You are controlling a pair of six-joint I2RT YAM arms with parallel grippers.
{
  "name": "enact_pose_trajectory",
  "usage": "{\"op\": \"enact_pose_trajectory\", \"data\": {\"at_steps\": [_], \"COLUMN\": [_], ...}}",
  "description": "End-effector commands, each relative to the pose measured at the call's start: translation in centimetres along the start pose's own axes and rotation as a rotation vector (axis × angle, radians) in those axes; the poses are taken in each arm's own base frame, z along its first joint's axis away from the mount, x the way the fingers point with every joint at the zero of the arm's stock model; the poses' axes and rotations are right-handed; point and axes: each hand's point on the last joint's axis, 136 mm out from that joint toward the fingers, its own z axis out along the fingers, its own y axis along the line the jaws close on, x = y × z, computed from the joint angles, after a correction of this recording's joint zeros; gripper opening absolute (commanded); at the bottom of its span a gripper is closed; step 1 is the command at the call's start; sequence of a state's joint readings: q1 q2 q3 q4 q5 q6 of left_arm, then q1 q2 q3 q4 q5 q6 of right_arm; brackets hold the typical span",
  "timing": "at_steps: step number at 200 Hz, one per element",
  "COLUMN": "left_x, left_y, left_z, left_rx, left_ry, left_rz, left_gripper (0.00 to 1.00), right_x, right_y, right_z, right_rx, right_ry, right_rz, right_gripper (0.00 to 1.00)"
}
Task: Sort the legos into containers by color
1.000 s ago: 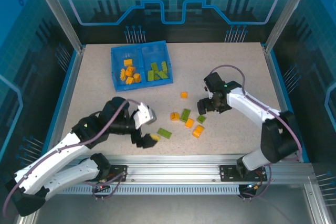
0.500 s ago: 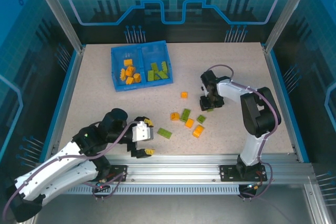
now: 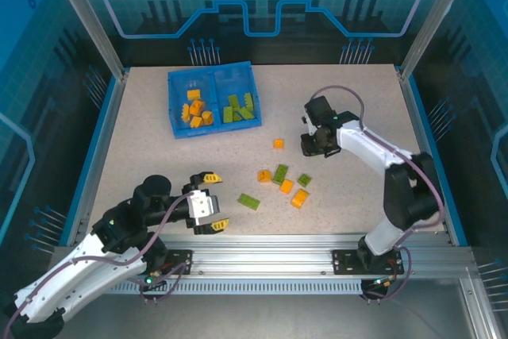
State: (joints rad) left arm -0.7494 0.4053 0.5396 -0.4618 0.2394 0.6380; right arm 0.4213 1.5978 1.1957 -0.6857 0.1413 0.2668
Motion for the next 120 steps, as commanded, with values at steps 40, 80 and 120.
{"op": "enact_pose_trajectory", "data": {"at_steps": [40,80,120], "left_x": [0.3,1.6,3.2], "left_y": [4.6,4.3,4.1], "left_z": [-2.4,-2.6,-2.6], "left_rx": [-0.319,-0.306,-0.309], "left_ry": [0.008,0.071,0.143], "left_rz": [0.035,0.029,0.044], "left_gripper": [0.99,0.99,0.99], "right_x": [-8.9,-16.3,-21.9], "right_y": [12.0,14.0,14.6], "right_z": [-9.8,-5.6,1.6], "right_rx": [-0.132,-0.016,0.065], "right_ry": [-0.408,-0.413,-0.376], "right_rz": [-0.220,-0.243,-0.254], "right_gripper": [0.27,0.26,0.25]}}
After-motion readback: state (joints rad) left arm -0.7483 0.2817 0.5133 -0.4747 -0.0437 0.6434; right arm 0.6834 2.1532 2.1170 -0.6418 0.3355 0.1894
